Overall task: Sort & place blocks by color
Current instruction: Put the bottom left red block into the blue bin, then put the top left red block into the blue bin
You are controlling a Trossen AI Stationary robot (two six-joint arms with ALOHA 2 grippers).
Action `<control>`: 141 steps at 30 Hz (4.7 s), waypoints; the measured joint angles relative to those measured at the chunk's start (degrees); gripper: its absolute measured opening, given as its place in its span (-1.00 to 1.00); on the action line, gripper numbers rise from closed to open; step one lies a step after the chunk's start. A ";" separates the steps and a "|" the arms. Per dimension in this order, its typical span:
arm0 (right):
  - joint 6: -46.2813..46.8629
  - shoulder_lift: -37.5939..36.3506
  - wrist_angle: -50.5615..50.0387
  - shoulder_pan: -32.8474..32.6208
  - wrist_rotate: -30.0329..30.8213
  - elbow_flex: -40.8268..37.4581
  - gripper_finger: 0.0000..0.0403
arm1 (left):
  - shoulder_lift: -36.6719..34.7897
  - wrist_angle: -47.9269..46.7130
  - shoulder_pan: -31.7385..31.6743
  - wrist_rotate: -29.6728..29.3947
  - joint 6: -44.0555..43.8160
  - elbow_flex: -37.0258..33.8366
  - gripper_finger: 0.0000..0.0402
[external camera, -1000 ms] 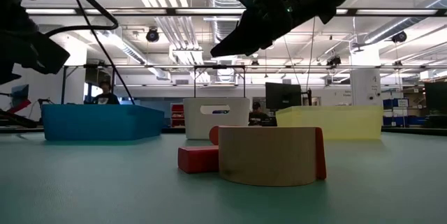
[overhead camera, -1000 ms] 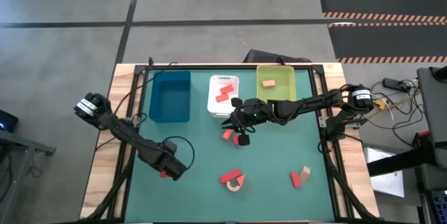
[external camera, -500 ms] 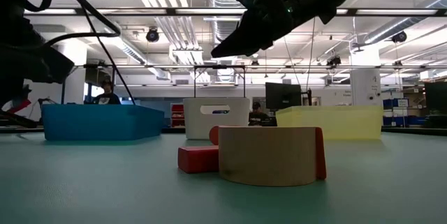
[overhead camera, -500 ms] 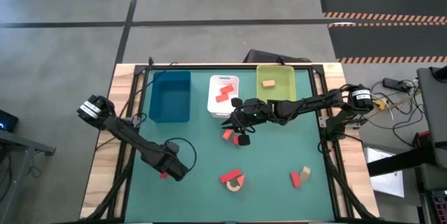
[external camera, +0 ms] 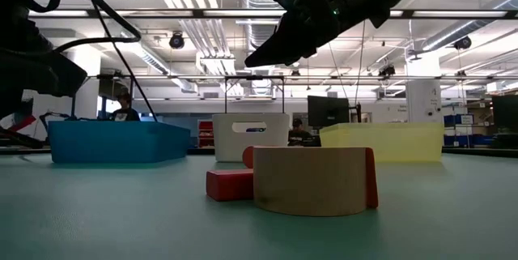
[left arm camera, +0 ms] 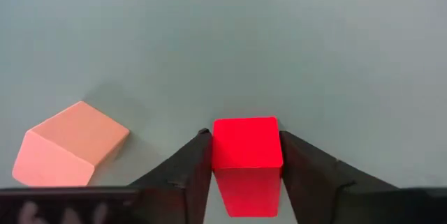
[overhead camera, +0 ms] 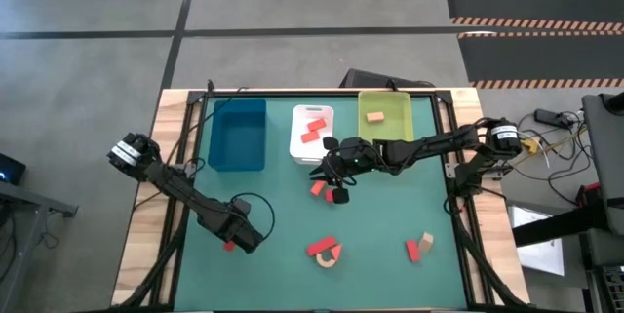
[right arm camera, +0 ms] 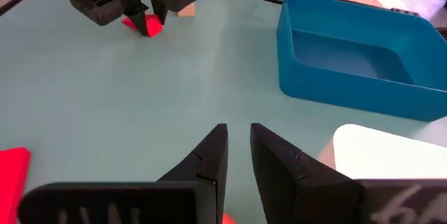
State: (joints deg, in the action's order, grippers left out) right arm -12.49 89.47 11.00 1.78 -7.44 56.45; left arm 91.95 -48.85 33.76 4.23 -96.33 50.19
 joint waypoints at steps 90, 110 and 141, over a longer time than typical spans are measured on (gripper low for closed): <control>-7.47 -24.17 -13.68 0.50 0.01 -10.23 -0.73 | 5.04 -5.45 -76.54 -17.60 83.23 11.89 -0.27; -6.44 -24.15 -13.31 0.50 0.01 -10.23 -0.73 | -2.17 -7.33 -76.38 -18.47 83.45 12.07 -0.22; 13.50 -13.93 -7.41 -1.20 0.06 -12.79 -0.73 | -38.75 41.53 -34.07 -18.36 75.69 -9.31 -0.22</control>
State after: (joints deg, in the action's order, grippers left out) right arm 1.01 75.54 3.59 0.58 -7.38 43.66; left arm 53.20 -7.32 -0.32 -14.13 -20.64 40.88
